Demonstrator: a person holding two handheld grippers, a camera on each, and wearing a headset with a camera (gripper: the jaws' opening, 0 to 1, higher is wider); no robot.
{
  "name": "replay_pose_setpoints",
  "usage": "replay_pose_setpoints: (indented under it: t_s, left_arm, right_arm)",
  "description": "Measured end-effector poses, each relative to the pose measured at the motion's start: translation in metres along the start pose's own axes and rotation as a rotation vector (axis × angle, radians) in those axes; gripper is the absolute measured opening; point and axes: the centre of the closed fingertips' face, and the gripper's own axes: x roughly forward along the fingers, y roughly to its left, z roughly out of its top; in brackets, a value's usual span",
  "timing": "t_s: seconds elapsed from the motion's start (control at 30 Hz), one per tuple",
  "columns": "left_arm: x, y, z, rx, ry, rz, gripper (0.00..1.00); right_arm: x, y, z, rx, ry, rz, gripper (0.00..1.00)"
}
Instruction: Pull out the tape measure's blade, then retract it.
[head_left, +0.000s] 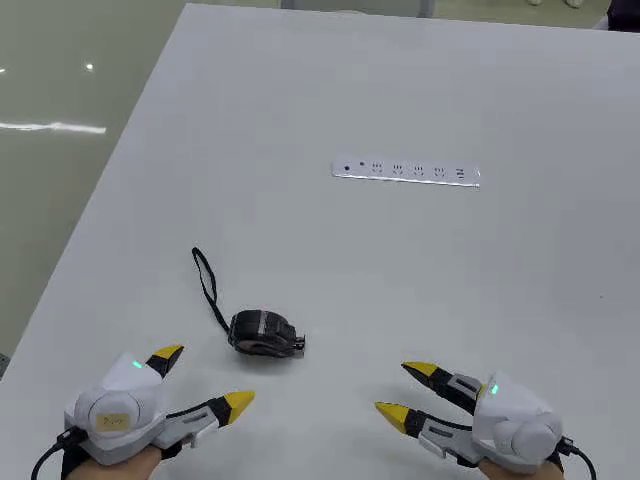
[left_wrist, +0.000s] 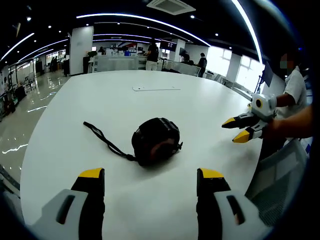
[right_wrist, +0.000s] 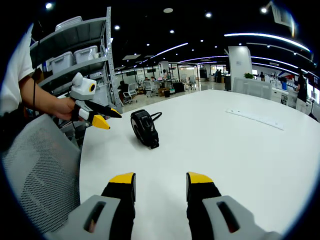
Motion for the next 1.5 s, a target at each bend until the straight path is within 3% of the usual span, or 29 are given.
replay_pose_setpoints:
  t_s: [0.17,0.37,0.67,1.5]
  left_arm:
    - [-0.006,-0.001,0.0,0.001,-0.006,-0.011,0.73]
    - [-0.014,0.002,-0.002,-0.019,-0.015,-0.015,0.73]
    - [-0.026,0.002,-0.006,-0.005,-0.02,-0.026,0.73]
    - [-0.049,-0.012,-0.025,-0.051,-0.032,-0.084,0.74]
  right_arm:
    - [-0.008,0.003,0.006,-0.013,-0.011,-0.006,0.4]
    - [-0.016,0.001,0.003,-0.008,-0.013,-0.024,0.41]
    - [-0.029,0.006,-0.002,0.0,-0.013,-0.043,0.44]
    - [-0.064,0.012,-0.01,0.054,-0.026,-0.122,0.52]
